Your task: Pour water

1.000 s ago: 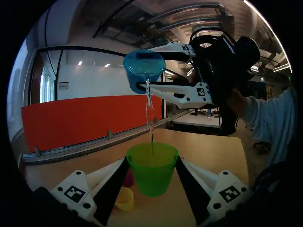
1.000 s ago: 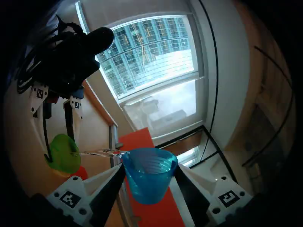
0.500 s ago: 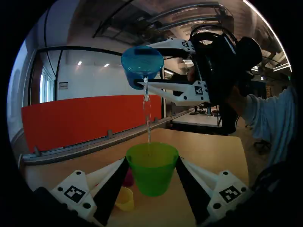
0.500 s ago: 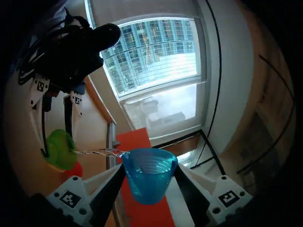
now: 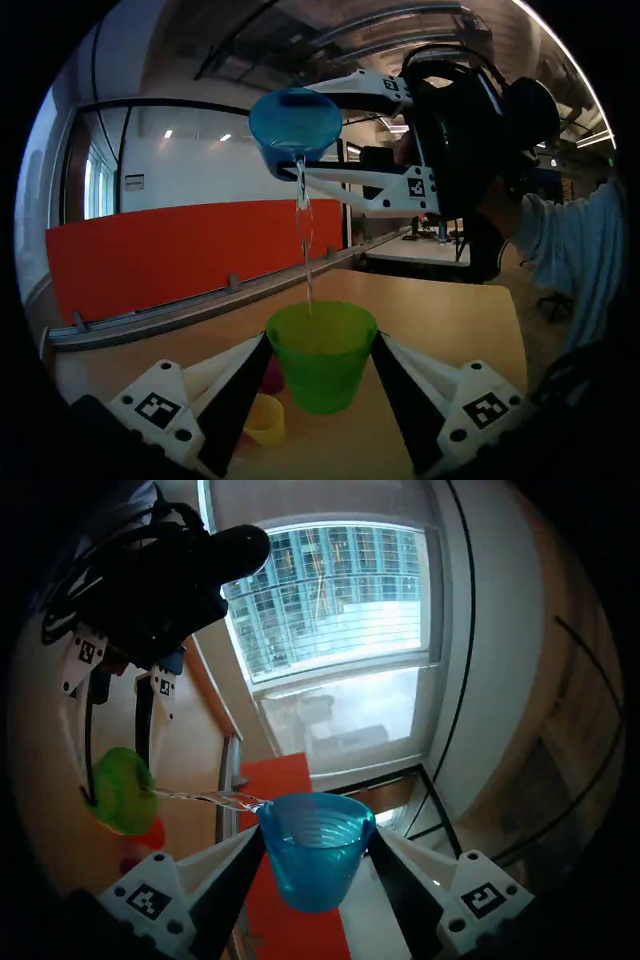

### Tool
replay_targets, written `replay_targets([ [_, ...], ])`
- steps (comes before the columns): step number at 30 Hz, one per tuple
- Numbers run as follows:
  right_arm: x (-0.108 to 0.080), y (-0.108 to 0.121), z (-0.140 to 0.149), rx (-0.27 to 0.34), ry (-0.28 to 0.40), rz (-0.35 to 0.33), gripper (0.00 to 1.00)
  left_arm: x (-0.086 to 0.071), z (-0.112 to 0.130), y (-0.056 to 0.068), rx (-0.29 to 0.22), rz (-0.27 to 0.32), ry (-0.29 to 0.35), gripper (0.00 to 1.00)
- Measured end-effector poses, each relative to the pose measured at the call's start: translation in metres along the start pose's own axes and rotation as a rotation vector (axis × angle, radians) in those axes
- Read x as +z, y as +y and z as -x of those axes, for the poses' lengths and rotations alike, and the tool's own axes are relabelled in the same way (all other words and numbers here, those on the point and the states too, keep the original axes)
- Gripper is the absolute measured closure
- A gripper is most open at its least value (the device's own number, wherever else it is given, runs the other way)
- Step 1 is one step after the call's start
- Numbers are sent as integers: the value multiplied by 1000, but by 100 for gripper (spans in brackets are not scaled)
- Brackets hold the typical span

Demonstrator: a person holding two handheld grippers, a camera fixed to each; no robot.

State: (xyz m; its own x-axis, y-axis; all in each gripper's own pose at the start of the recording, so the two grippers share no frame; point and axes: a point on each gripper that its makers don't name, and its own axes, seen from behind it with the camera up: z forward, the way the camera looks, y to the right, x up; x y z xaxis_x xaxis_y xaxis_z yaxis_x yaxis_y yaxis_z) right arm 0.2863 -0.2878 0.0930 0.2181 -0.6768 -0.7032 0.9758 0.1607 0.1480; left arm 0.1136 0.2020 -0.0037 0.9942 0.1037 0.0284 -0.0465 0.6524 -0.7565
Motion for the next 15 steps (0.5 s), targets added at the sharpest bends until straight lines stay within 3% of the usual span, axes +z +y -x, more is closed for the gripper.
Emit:
replay_targets([
  [15, 5, 2, -1, -82, -8, 1, 10, 0, 0, 0, 3, 0, -1, 13],
])
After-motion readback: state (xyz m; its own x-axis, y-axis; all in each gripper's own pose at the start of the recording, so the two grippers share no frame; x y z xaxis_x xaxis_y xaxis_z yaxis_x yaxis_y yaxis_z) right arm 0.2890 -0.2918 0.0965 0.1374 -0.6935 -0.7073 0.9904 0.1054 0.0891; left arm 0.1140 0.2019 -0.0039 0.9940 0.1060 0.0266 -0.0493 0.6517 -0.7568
